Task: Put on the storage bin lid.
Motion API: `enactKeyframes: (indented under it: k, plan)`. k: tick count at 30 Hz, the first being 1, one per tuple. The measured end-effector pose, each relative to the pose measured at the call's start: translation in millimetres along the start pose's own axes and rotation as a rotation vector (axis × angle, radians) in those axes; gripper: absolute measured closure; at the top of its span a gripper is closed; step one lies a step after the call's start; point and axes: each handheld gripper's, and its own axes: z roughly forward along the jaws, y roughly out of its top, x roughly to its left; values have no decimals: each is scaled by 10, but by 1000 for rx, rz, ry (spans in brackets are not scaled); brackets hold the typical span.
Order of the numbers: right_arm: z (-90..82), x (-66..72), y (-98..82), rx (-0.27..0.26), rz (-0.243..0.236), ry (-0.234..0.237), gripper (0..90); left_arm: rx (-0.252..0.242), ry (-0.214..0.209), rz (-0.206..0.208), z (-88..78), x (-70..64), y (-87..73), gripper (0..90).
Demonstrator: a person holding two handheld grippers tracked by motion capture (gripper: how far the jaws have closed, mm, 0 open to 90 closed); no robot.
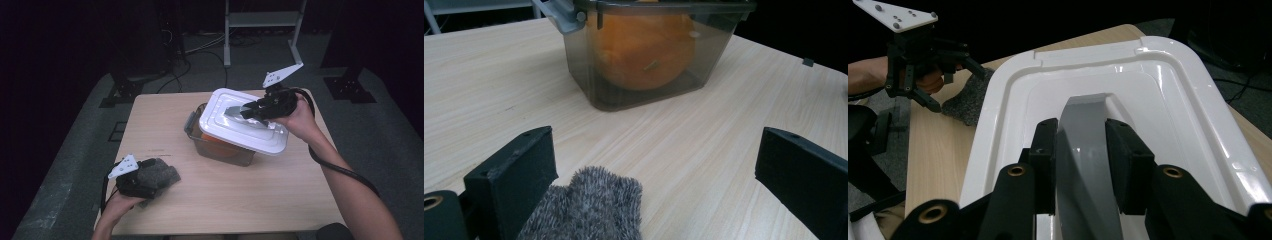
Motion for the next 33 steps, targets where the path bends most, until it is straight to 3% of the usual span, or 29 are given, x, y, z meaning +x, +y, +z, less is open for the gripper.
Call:
enactKeyframes:
  k: [33]
  plan:
    - [516, -206, 13, 31, 11, 46, 662, 7, -4, -5, 12, 4, -10, 23]
